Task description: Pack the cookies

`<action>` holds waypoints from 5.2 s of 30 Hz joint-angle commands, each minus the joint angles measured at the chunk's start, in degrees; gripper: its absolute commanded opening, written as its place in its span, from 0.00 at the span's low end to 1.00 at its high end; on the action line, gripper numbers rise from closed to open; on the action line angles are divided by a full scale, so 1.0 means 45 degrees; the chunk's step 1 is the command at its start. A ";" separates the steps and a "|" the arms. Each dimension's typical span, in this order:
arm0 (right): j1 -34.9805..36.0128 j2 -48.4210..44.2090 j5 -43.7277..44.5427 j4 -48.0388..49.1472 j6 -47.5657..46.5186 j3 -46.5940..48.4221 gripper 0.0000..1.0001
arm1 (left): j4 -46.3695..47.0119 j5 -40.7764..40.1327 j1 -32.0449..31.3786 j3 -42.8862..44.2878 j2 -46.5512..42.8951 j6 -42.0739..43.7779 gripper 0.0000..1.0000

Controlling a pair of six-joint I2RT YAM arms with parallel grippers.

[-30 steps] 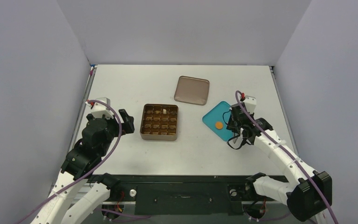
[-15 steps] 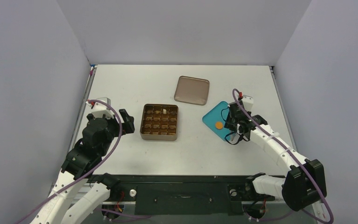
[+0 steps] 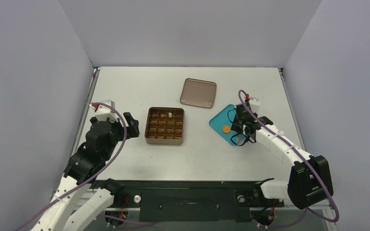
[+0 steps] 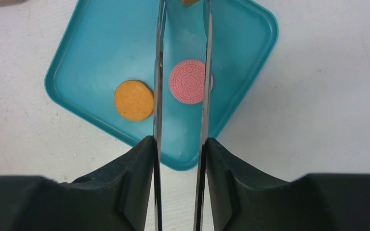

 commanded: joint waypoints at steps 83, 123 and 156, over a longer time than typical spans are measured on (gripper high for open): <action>0.9601 0.7911 0.0235 -0.0359 -0.2310 1.0859 0.26 | 0.0576 -0.0268 0.0052 0.0097 0.0047 0.0053 0.97; 0.9441 0.2681 0.2759 -0.0284 -0.1220 0.6031 0.35 | 0.0592 -0.0233 0.0052 0.0099 0.0018 0.0036 0.97; 0.6723 -0.2931 0.3199 -0.4362 0.2012 0.1238 0.39 | 0.0674 0.0108 0.0053 0.0078 -0.0120 0.0043 0.97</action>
